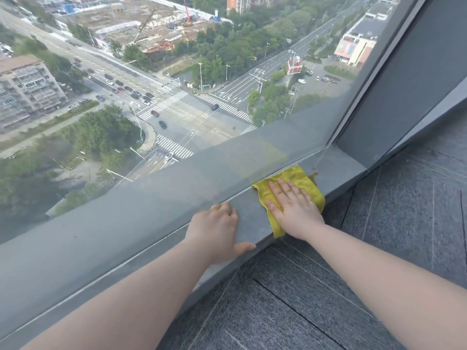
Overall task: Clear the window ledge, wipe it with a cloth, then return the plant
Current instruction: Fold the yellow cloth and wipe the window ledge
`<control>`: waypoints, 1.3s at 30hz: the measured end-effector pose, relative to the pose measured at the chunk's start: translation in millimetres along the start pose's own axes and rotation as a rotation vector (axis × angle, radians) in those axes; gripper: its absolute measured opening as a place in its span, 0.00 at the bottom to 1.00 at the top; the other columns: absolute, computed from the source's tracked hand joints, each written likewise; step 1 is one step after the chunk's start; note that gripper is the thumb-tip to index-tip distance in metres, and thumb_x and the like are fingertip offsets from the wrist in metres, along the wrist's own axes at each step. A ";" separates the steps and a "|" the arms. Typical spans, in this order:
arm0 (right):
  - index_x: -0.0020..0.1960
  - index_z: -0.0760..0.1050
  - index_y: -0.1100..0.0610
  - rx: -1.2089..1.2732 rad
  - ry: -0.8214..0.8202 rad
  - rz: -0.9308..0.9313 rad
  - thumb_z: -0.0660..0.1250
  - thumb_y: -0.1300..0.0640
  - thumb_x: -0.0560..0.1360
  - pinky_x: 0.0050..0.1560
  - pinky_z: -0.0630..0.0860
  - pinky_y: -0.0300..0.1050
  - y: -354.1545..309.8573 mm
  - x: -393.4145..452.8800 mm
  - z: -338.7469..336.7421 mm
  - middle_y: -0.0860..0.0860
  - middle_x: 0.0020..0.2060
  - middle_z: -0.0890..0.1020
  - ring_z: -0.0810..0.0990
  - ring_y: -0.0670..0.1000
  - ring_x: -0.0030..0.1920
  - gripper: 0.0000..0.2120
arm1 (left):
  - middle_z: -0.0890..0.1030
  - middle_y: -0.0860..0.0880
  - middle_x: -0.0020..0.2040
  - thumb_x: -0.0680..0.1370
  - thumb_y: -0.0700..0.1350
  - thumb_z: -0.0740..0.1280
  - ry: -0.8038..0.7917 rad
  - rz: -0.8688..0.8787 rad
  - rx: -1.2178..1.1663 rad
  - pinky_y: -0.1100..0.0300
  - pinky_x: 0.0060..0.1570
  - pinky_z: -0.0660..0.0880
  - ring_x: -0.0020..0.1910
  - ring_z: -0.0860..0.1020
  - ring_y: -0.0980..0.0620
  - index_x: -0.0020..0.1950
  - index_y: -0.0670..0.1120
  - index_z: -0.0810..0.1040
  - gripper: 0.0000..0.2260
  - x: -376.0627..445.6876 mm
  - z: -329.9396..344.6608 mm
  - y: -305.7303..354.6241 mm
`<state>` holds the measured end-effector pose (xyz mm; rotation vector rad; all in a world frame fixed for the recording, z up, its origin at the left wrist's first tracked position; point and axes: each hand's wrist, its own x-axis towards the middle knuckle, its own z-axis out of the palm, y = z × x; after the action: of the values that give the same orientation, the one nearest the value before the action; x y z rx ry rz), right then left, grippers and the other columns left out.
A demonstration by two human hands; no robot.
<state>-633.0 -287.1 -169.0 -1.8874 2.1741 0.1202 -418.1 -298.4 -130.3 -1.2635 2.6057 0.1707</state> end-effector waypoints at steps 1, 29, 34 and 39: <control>0.78 0.42 0.43 0.004 0.010 -0.005 0.41 0.37 0.80 0.77 0.40 0.50 1.4 1.3 0.5 0.45 0.79 0.44 0.42 0.47 0.78 0.29 | 0.71 0.48 0.65 0.72 0.72 0.54 0.003 -0.005 0.013 0.51 0.59 0.71 0.67 0.69 0.47 0.69 0.47 0.67 0.36 1.0 -2.6 1.3; 0.78 0.54 0.55 0.132 0.140 0.349 0.50 0.55 0.81 0.75 0.55 0.50 150.8 93.3 -41.9 0.50 0.78 0.56 0.55 0.54 0.77 0.25 | 0.71 0.51 0.67 0.81 0.59 0.52 0.110 0.118 -0.024 0.52 0.59 0.72 0.70 0.67 0.50 0.66 0.49 0.69 0.20 110.1 -37.3 66.6; 0.76 0.57 0.59 0.093 0.123 0.391 0.55 0.64 0.78 0.73 0.62 0.51 162.9 75.5 -48.4 0.52 0.76 0.62 0.59 0.56 0.75 0.27 | 0.72 0.51 0.65 0.81 0.59 0.53 0.114 0.101 -0.025 0.52 0.58 0.72 0.69 0.67 0.50 0.65 0.49 0.70 0.20 110.7 -48.5 66.6; 0.69 0.66 0.60 0.205 0.071 0.526 0.60 0.67 0.76 0.64 0.72 0.54 164.5 48.1 -48.9 0.57 0.67 0.72 0.71 0.58 0.67 0.22 | 0.73 0.51 0.65 0.81 0.58 0.53 0.089 0.094 -0.014 0.52 0.56 0.72 0.66 0.69 0.48 0.65 0.49 0.70 0.19 100.3 -60.6 69.8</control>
<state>-807.4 -319.4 -151.4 -1.1973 2.5673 -0.0718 -542.7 -343.8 -98.4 -1.1799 2.7461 0.1530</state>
